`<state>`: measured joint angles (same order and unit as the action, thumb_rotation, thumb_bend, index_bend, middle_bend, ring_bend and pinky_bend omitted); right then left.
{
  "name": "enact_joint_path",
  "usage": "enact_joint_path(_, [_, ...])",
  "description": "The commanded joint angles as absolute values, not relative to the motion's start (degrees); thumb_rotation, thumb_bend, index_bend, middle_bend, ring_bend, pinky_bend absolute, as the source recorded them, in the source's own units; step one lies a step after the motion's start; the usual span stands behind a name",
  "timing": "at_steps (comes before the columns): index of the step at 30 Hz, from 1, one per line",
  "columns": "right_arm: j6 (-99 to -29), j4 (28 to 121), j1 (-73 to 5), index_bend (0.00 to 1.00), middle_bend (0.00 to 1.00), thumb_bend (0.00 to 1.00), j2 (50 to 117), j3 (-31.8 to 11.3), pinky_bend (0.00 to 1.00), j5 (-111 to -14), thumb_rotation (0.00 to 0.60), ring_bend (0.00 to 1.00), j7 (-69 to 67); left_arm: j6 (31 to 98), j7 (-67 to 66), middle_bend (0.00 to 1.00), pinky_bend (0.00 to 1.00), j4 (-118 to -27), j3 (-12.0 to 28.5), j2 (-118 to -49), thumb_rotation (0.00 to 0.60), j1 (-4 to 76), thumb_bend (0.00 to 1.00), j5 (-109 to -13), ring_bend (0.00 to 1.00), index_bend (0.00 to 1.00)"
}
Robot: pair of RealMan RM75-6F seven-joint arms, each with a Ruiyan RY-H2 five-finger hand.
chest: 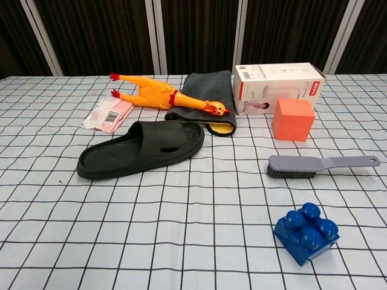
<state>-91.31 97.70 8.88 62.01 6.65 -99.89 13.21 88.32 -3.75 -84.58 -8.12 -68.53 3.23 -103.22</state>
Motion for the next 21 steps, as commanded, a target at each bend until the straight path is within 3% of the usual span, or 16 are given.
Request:
enact_joint_path(1, [-91.3,97.6,8.8,0.0,0.0,0.39,62.0,6.6,0.0,-99.8,0.6,0.0,13.1,88.2,-4.0,0.0,0.12,-84.5,-8.1,-68.7,0.6,3.2,0.02,-103.2,0.0,0.0])
enact_joint_path(12, [-90.0,97.4,7.4,0.0,0.0,0.39,62.7,5.8,0.01,-99.9,0.6,0.0,12.9,87.5,-3.7,0.0,0.12,-83.8,-7.8,-69.9,0.6,4.4,0.04,-104.1,0.0,0.0])
enact_joint_path(16, [-87.3,97.9,4.6,0.0,0.01,0.39,63.6,3.6,0.12,-99.3,0.6,0.01,14.3,88.4,-3.1,0.0,0.12,-82.9,-6.9,-70.7,0.6,4.9,0.04,-104.5,0.0,0.0])
enact_joint_path(21, [-78.1,100.5,-1.8,0.05,0.07,0.39,64.8,-0.9,0.21,-94.1,0.6,0.06,20.2,87.5,-5.6,0.0,0.12,-82.6,-5.4,-72.2,0.6,6.4,0.04,-104.7,0.0,0.0])
